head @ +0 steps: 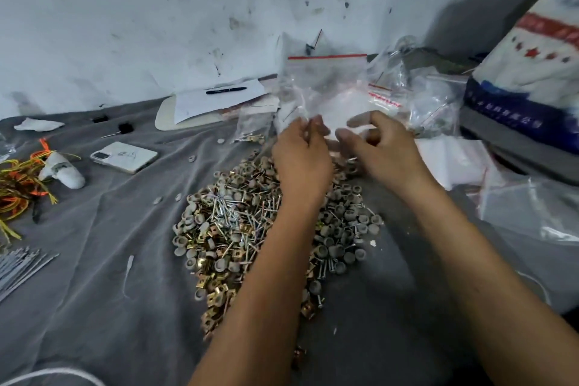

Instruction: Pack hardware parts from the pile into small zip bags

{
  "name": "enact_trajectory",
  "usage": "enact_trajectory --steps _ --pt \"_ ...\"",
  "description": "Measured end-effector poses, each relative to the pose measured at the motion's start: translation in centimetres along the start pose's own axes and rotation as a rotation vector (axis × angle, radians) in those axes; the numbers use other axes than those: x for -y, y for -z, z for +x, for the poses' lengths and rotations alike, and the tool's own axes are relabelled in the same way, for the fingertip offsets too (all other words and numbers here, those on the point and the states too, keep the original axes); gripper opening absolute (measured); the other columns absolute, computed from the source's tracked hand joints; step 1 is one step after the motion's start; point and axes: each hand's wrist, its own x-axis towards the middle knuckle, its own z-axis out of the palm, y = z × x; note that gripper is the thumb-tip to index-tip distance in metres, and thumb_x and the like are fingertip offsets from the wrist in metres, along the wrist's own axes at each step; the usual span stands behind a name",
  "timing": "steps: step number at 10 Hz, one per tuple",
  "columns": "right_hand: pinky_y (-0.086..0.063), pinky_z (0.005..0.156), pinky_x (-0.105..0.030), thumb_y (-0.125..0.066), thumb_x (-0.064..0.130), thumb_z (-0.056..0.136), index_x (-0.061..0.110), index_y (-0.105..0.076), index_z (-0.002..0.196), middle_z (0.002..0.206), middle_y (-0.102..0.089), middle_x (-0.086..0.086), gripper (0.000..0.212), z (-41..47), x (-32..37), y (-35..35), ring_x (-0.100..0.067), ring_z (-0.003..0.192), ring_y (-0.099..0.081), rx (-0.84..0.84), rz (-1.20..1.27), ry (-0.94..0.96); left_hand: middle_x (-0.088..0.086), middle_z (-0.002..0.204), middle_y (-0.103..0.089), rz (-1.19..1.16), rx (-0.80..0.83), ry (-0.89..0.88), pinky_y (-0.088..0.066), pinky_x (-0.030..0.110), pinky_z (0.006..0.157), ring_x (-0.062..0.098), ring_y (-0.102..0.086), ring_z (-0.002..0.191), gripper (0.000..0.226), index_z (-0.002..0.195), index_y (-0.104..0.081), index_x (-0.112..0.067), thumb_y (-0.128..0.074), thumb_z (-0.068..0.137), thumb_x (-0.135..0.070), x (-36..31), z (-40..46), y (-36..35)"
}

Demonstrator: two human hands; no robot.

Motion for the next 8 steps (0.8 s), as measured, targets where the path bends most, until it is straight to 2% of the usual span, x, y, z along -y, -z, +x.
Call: enact_trajectory --steps 1,2,3,4,5,6,7,8 --pt "-0.055 0.064 -0.037 -0.079 0.031 0.088 0.019 -0.061 0.103 0.076 -0.070 -0.008 0.026 2.6 -1.3 0.1 -0.024 0.070 -0.071 -0.178 -0.050 0.017 0.012 0.111 -0.073 0.077 -0.057 -0.015 -0.055 0.038 0.083 0.027 -0.071 0.102 0.021 0.117 -0.056 -0.013 -0.063 0.104 -0.029 -0.3 2.2 -3.3" --pt "-0.052 0.076 -0.040 -0.084 0.036 0.081 0.013 -0.053 0.111 0.095 -0.070 -0.014 0.049 6.5 -3.1 -0.5 -0.030 0.087 -0.068 -0.233 -0.336 -0.025 0.014 0.135 -0.058 0.412 -0.101 -0.170 -0.047 0.041 0.096 0.032 -0.057 0.124 0.051 0.139 -0.046 -0.010 -0.071 0.096 -0.018 0.8 4.0 -4.7" --pt "-0.050 0.087 -0.045 -0.084 0.035 0.081 0.003 -0.042 0.128 0.118 -0.066 -0.023 0.071 8.8 -6.0 -1.4 -0.041 0.112 -0.062 -0.181 -0.771 -0.119 0.016 0.133 -0.060 0.736 0.212 -0.317 -0.045 0.045 0.099 0.035 -0.054 0.126 0.043 0.135 -0.057 -0.008 -0.063 0.093 -0.006 2.8 5.2 -5.8" --pt "-0.049 0.087 -0.045 -0.080 0.034 0.085 0.001 -0.043 0.127 0.124 -0.062 -0.022 0.065 9.5 -7.8 -2.1 -0.042 0.118 -0.059 -0.196 -0.756 -0.171 0.018 0.127 -0.067 0.865 0.454 -0.265 -0.047 0.043 0.095 0.037 -0.059 0.121 0.037 0.130 -0.063 -0.007 -0.055 0.094 -0.005 4.6 5.5 -6.5" --pt "-0.049 0.091 -0.045 -0.075 0.028 0.090 0.002 -0.045 0.129 0.128 -0.061 -0.021 0.056 10.3 -7.9 -2.1 -0.041 0.120 -0.058 -0.179 -0.780 -0.205 0.017 0.125 -0.069 0.886 0.520 -0.225 -0.048 0.041 0.093 0.037 -0.060 0.119 0.034 0.125 -0.067 -0.009 -0.054 0.093 -0.006 5.0 6.0 -6.5" --pt "-0.048 0.097 -0.045 -0.081 0.029 0.085 0.001 -0.045 0.132 0.132 -0.058 -0.022 0.065 9.2 -6.2 -1.3 -0.041 0.124 -0.056 -0.219 -0.735 -0.217 0.014 0.134 -0.067 0.801 0.550 -0.192 -0.048 0.038 0.101 0.034 -0.059 0.126 0.038 0.130 -0.069 -0.012 -0.055 0.096 -0.007 4.0 6.2 -5.6" --pt "-0.048 0.091 -0.040 -0.083 0.032 0.080 0.010 -0.054 0.116 0.114 -0.065 -0.009 0.051 6.1 -3.7 -0.2 -0.030 0.108 -0.062 -0.433 -0.494 -0.048 0.008 0.140 -0.066 0.605 0.466 -0.180 -0.050 0.037 0.106 0.027 -0.063 0.125 0.035 0.131 -0.070 -0.014 -0.059 0.099 -0.007 3.7 5.2 -2.4" --pt "-0.050 0.063 -0.023 -0.081 0.035 0.082 0.031 -0.064 0.090 0.078 -0.068 0.012 0.019 1.9 0.0 1.1 -0.007 0.069 -0.063 -0.406 0.051 0.291 0.007 0.130 -0.071 0.571 0.267 -0.232 -0.049 0.029 0.089 0.024 -0.067 0.112 0.026 0.120 -0.076 -0.016 -0.064 0.098 -0.009 4.3 3.3 1.9"
